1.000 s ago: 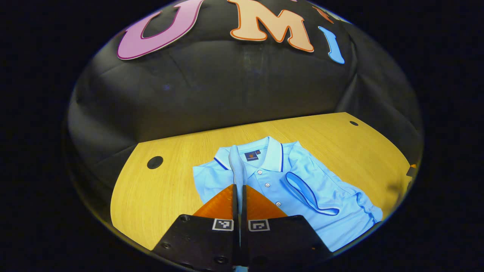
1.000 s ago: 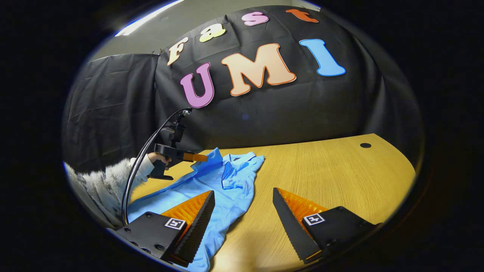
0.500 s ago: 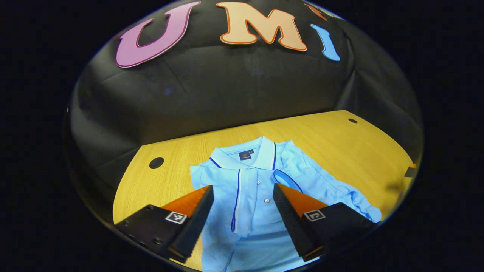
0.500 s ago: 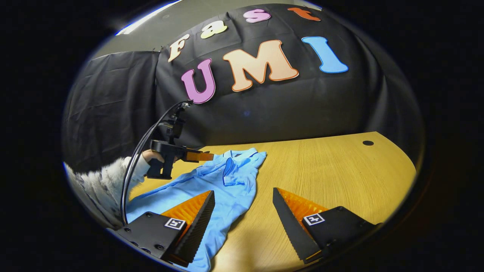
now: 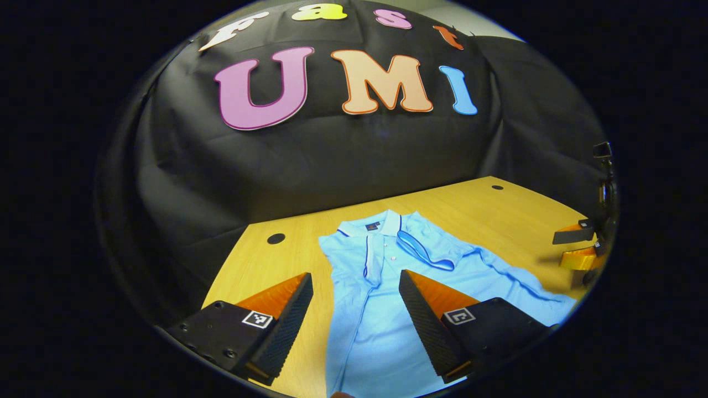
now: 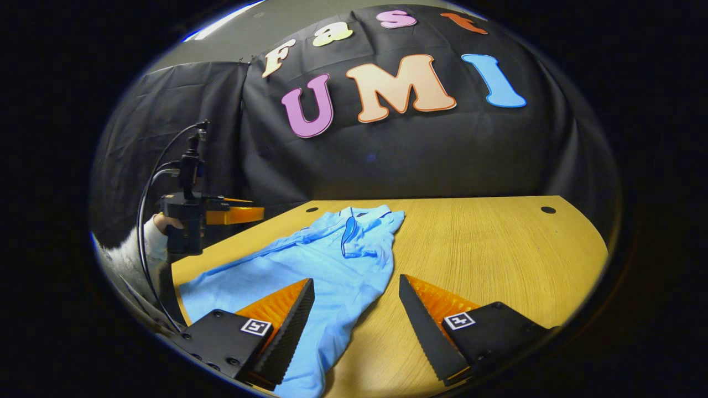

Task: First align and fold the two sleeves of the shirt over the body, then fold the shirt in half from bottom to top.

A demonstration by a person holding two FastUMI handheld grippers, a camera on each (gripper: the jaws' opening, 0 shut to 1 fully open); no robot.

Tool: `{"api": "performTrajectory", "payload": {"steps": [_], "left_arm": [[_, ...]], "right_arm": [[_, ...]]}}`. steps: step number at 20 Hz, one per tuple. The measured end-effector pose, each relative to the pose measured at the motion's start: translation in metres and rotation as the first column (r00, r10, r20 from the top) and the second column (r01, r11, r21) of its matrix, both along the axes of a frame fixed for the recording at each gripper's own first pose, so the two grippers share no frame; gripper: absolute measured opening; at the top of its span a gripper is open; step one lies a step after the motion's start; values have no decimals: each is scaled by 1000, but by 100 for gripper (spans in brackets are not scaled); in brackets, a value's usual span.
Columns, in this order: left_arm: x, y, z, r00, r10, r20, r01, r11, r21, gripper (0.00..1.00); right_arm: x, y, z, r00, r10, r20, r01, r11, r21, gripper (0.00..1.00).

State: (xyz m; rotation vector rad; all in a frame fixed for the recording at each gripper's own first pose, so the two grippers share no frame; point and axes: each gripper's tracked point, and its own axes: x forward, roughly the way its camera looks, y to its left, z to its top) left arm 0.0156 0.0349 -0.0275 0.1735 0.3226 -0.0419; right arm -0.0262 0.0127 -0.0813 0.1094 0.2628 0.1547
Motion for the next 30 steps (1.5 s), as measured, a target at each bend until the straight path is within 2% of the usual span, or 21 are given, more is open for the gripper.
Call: {"api": "performTrajectory", "payload": {"steps": [7,12,17,21,24,27,30], "left_arm": [[-131,15,-54,995,49,-86,-52,998,-34,96],[-182,-5,-83,989,18,-144,-30,996,-78,96],[-198,-12,-108,984,11,-176,-32,992,-119,96],[-208,1,-121,977,53,-205,-80,988,-129,96],[-208,3,-125,980,65,-188,-91,987,-136,95],[-209,2,-126,984,64,-167,-88,986,-140,95],[-208,-2,-127,985,52,-162,-75,987,-141,95]], "right_arm": [[-62,31,-13,1000,2,11,-1,998,-63,97],[-92,44,-35,999,0,-35,-2,998,-63,97],[-106,44,-47,999,-14,-52,10,997,-81,97],[-110,46,-67,996,-28,-82,18,992,-124,97],[-112,43,-81,992,-39,-116,23,991,-135,97],[-112,43,-79,994,-42,-101,30,993,-118,97],[-111,52,-81,995,-29,-95,15,989,-144,98]]}}
